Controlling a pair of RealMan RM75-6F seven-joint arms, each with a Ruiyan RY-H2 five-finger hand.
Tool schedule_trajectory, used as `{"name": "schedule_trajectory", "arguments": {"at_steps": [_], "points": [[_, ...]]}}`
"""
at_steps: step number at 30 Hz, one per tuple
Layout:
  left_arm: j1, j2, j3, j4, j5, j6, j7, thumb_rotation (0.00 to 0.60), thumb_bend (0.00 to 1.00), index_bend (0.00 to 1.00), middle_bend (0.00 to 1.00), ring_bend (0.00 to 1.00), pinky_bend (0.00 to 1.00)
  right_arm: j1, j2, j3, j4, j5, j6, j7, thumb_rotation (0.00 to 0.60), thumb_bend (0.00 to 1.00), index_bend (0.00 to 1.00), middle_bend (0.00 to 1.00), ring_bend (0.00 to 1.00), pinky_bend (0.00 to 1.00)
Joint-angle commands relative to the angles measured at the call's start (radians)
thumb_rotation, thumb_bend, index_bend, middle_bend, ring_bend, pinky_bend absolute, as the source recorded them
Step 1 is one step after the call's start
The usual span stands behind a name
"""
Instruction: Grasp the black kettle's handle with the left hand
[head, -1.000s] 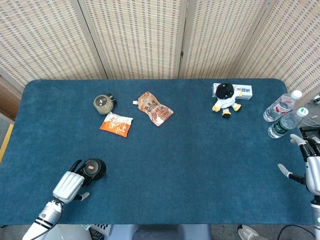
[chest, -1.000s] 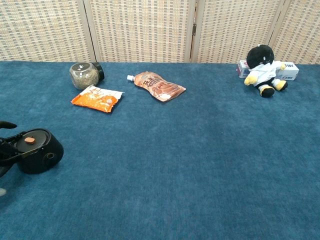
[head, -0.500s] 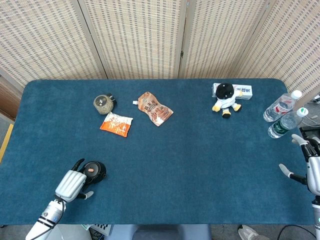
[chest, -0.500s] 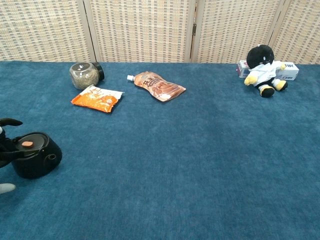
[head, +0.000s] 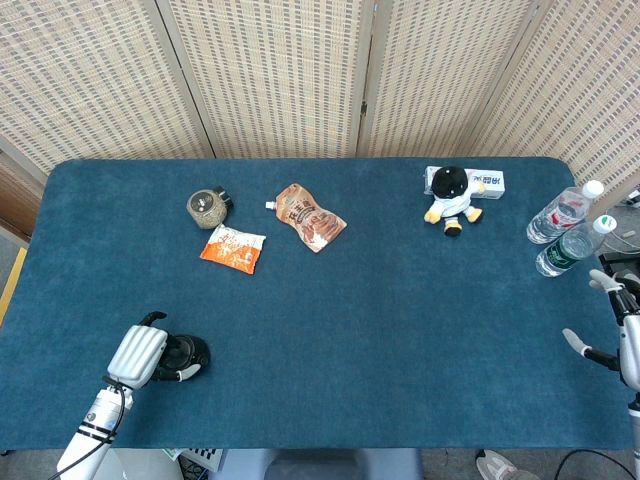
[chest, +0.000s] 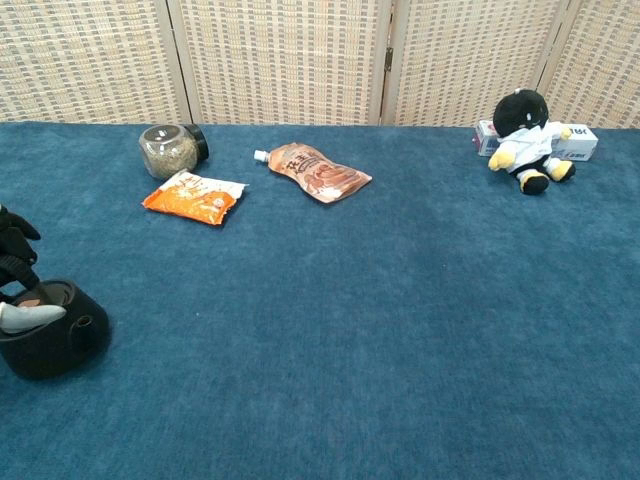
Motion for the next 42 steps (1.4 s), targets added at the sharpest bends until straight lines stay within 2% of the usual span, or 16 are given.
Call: {"name": "schedule_trajectory", "arguments": {"at_steps": [1,9,18,21,24,26,29,32,42], "points": [[0.002,0.007,-0.003,-0.01,-0.003,0.005,0.003,0.362,0.13,0.99,1.0,0.88,0.35,0.001,0.0,0.0,0.001,0.0,-0.002,0.001,0.6,0.14,0.2,0.31,0.19,0.22],[0.013,0.008,-0.018,-0.016,-0.004,0.042,-0.012,0.336,0.12,0.99,1.0,0.88,0.58,0.003,-0.003,0.0,0.005,0.0,-0.006,0.003,0.6,0.14,0.2,0.31,0.19,0.22],[0.021,0.009,-0.04,-0.038,-0.035,0.061,-0.005,0.242,0.12,1.0,1.0,0.89,0.65,0.005,-0.007,0.001,0.013,0.003,-0.013,0.007,0.6,0.14,0.2,0.31,0.19,0.22],[0.024,0.004,-0.048,-0.043,-0.046,0.069,0.001,0.229,0.12,1.0,1.0,0.9,0.65,0.004,-0.008,0.001,0.015,0.005,-0.013,0.01,0.6,0.14,0.2,0.31,0.19,0.22],[0.03,-0.009,-0.059,-0.045,-0.055,0.087,0.006,0.257,0.16,1.0,1.0,0.91,0.67,0.003,-0.009,0.001,0.018,0.007,-0.013,0.011,0.6,0.14,0.2,0.31,0.19,0.22],[0.031,-0.013,-0.062,-0.043,-0.054,0.093,0.005,0.307,0.19,1.0,1.0,0.91,0.68,0.002,-0.008,0.001,0.019,0.009,-0.014,0.014,0.6,0.14,0.2,0.31,0.19,0.22],[0.032,-0.018,-0.064,-0.038,-0.051,0.1,0.002,0.389,0.27,1.0,1.0,0.91,0.68,0.001,-0.008,0.002,0.02,0.009,-0.012,0.017,0.6,0.14,0.2,0.31,0.19,0.22],[0.034,-0.022,-0.067,-0.034,-0.05,0.107,-0.001,0.502,0.3,1.0,1.0,0.91,0.68,0.0,-0.009,0.001,0.022,0.01,-0.012,0.018,0.6,0.14,0.2,0.31,0.19,0.22],[0.038,-0.023,-0.068,-0.023,-0.05,0.113,-0.013,0.529,0.32,1.0,1.0,0.92,0.68,-0.003,-0.011,0.001,0.024,0.012,-0.01,0.021,0.6,0.14,0.2,0.31,0.19,0.22]]}}
